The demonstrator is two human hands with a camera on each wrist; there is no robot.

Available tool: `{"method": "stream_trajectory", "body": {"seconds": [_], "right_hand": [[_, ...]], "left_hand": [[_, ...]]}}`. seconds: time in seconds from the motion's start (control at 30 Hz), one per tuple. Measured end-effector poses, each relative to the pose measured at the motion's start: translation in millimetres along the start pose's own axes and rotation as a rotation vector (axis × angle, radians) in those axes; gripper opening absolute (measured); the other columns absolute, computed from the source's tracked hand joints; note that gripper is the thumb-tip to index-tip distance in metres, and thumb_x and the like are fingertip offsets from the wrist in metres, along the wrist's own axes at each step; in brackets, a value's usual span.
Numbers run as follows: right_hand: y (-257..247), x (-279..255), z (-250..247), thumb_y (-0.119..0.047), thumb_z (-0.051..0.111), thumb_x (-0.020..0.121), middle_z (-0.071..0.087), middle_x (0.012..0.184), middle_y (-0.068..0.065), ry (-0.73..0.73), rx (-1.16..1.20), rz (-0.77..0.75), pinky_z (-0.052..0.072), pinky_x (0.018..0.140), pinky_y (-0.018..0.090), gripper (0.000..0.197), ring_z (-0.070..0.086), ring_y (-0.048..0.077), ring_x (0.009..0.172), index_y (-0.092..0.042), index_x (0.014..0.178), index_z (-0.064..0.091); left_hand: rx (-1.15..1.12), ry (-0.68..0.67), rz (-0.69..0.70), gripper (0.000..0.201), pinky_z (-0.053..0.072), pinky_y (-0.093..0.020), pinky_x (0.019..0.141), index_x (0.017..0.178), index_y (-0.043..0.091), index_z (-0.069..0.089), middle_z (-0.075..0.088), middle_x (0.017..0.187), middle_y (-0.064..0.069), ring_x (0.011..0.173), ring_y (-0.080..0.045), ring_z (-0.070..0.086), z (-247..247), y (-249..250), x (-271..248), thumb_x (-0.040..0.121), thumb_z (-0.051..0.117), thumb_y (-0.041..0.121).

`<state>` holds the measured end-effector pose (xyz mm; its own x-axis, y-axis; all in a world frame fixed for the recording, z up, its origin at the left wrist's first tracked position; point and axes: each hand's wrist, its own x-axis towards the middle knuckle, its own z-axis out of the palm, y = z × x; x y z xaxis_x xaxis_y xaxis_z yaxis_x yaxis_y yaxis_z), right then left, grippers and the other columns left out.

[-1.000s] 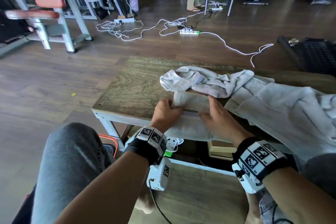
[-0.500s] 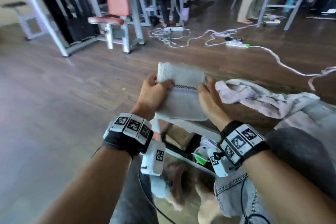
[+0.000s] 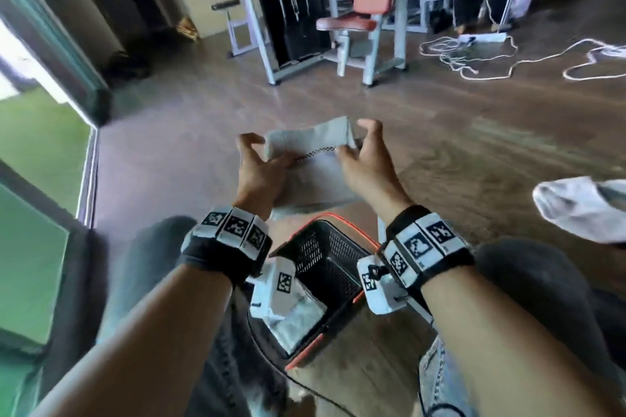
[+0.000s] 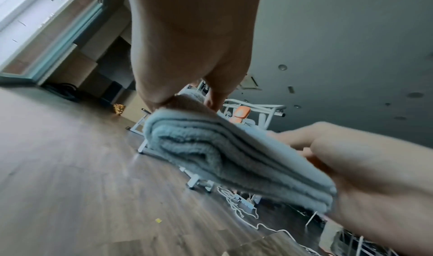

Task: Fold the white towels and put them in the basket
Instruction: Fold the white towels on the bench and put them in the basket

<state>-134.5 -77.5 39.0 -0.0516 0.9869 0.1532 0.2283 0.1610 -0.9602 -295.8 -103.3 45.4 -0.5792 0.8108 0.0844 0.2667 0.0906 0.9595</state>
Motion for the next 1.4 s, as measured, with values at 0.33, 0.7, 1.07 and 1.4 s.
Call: {"method": "stream_trajectory", "body": {"seconds": [0.33, 0.7, 1.07, 1.4], "right_hand": [[35.0, 2.2, 73.5, -0.020, 0.056, 0.094, 0.060, 0.128, 0.012, -0.442, -0.281, 0.128, 0.042, 0.080, 0.029, 0.052, 0.060, 0.031, 0.106, -0.020, 0.139, 0.032], [177.4, 9.7, 128.1, -0.014, 0.060, 0.088, 0.063, 0.105, 0.010, -0.447, -0.807, 0.289, 0.044, 0.073, 0.035, 0.031, 0.061, 0.033, 0.098, -0.016, 0.115, 0.044], [278.7, 59.3, 196.5, 0.005, 0.047, 0.090, 0.053, 0.130, 0.014, -0.669, -0.978, 0.400, 0.042, 0.084, 0.036, 0.034, 0.052, 0.032, 0.118, -0.010, 0.121, 0.050], [319.7, 66.2, 213.5, -0.009, 0.051, 0.096, 0.056, 0.136, 0.016, -0.881, -1.088, 0.632, 0.047, 0.089, 0.038, 0.036, 0.058, 0.034, 0.119, -0.005, 0.131, 0.054]], "left_hand": [[0.071, -0.031, -0.305, 0.016, 0.040, -0.031, 0.055, 0.092, 0.023, 0.068, 0.063, 0.070, -0.006, 0.061, -0.019, 0.052, -55.4, -94.7, 0.6, 0.082, 0.067, 0.011], [0.034, -0.434, -0.689, 0.018, 0.049, -0.022, 0.046, 0.099, 0.003, 0.068, 0.055, 0.070, -0.008, 0.048, -0.015, 0.052, -9.6, -261.6, 19.8, 0.086, 0.058, -0.005], [0.154, -0.514, -0.811, 0.041, 0.054, -0.029, 0.074, 0.126, 0.016, 0.064, 0.069, 0.114, -0.009, 0.095, -0.026, 0.068, 64.0, -395.0, 55.2, 0.085, 0.057, 0.010], [0.184, -0.509, -0.790, 0.043, 0.050, -0.029, 0.064, 0.129, 0.018, 0.060, 0.065, 0.109, -0.003, 0.074, -0.018, 0.061, 63.5, -428.0, 67.4, 0.088, 0.055, 0.006]]}}
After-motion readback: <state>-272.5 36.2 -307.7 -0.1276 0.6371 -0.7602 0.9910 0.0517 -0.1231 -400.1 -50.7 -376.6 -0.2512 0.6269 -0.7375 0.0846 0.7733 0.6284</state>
